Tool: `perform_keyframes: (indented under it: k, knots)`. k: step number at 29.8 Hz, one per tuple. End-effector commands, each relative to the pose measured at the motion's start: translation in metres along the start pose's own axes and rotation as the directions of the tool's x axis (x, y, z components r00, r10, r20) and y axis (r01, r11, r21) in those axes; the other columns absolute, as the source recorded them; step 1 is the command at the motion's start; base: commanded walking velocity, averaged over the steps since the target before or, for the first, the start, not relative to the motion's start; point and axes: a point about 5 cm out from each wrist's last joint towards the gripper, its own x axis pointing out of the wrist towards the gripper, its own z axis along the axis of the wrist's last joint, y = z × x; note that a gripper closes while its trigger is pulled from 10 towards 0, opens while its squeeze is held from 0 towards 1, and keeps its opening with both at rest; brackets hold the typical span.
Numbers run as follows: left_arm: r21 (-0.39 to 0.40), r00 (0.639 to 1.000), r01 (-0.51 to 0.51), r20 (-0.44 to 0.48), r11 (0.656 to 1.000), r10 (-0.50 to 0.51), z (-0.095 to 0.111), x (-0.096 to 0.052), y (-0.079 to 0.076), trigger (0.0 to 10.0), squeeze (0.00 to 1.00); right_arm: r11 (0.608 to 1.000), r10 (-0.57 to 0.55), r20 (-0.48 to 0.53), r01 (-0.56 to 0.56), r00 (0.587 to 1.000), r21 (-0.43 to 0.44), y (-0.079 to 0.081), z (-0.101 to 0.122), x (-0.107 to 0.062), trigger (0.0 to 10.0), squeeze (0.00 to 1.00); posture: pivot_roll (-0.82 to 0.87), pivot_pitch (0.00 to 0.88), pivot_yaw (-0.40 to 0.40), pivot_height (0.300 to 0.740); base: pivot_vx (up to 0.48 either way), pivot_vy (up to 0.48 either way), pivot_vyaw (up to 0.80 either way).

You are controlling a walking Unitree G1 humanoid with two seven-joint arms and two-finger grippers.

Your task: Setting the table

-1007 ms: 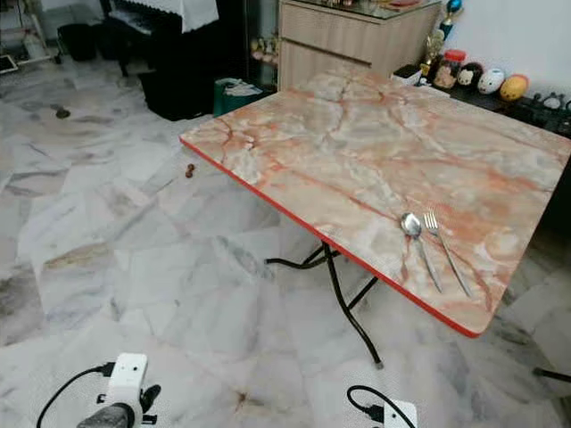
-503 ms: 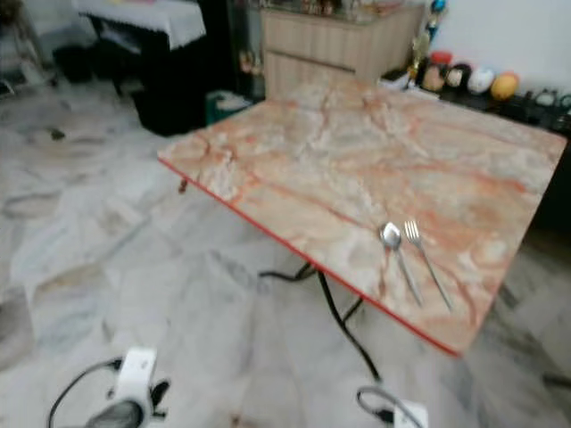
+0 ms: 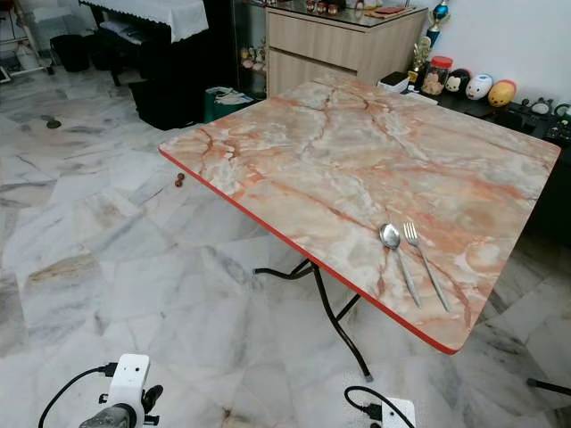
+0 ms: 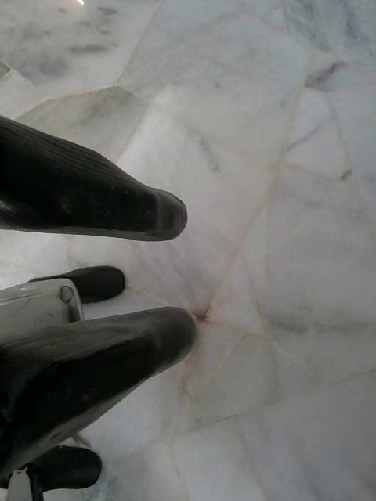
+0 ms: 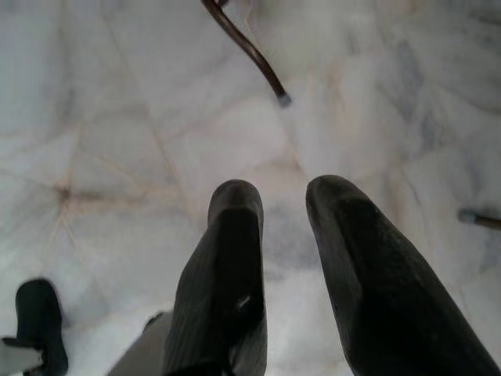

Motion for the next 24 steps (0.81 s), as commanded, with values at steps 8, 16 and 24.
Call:
perform_keyframes:
  k: [8,16,24]
  knots:
    - [0.012,1.000,0.003,-0.019,1.000,-0.002,-0.0023,0.0000,-0.0012,10.0,0.00,0.999,0.000,0.047,-0.002,0.999,0.044,-0.0019,0.0074,0.0011,10.0,0.00,0.02,0.000,-0.046,0.740,0.000,0.000,0.00]
    - [0.024,1.000,0.008,-0.023,1.000,-0.007,-0.0018,0.0003,-0.0011,10.0,0.00,0.995,0.012,0.068,-0.018,0.998,0.096,-0.0008,0.0097,0.0013,10.0,0.00,0.00,0.000,-0.041,0.740,0.000,0.000,0.00]
    - [0.024,1.000,0.014,-0.024,1.000,-0.013,-0.0022,0.0003,-0.0040,10.0,0.00,0.995,-0.006,0.072,-0.001,0.997,0.095,-0.0024,0.0096,0.0010,10.0,0.00,0.01,0.000,-0.050,0.740,0.000,0.000,0.00]
